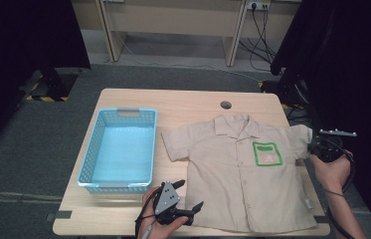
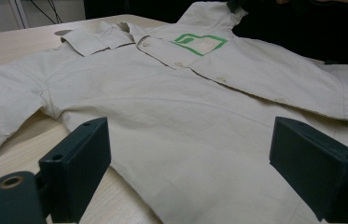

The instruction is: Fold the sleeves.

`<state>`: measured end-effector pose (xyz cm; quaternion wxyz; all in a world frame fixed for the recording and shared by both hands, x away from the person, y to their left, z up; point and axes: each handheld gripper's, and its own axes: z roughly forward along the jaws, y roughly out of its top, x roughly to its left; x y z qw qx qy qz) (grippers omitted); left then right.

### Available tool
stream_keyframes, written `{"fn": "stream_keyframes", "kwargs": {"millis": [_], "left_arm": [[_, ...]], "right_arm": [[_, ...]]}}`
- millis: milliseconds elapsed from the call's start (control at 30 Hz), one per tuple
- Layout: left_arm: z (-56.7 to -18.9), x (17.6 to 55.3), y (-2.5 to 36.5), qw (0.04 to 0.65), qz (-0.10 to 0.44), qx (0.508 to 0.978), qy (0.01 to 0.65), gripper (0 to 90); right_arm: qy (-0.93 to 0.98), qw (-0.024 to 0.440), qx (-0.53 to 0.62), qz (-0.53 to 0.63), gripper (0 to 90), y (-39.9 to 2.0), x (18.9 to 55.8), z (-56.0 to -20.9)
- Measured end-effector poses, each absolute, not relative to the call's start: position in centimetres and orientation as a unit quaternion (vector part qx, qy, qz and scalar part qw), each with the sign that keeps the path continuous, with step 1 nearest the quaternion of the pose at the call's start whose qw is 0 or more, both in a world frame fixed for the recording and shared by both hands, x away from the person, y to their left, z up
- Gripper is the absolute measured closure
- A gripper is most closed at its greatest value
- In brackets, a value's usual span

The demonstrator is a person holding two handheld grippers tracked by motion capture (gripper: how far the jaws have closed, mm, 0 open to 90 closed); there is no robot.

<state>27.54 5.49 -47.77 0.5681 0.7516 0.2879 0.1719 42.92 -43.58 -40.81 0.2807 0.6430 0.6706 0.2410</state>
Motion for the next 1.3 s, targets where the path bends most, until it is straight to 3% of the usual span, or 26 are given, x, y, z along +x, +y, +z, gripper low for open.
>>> {"fn": "stream_keyframes", "kwargs": {"millis": [900,1300], "left_arm": [[-47.8,27.4,5.4,0.567,0.177,0.752,0.286,11.8],[-47.8,27.4,5.3,0.566,0.18,0.752,0.284,11.7]], "right_arm": [[0.717,0.27,0.583,0.27,86.3,-38.9,43.3,-40.0],[0.74,0.233,0.561,0.288,73.2,-36.8,43.8,-40.7]]}}
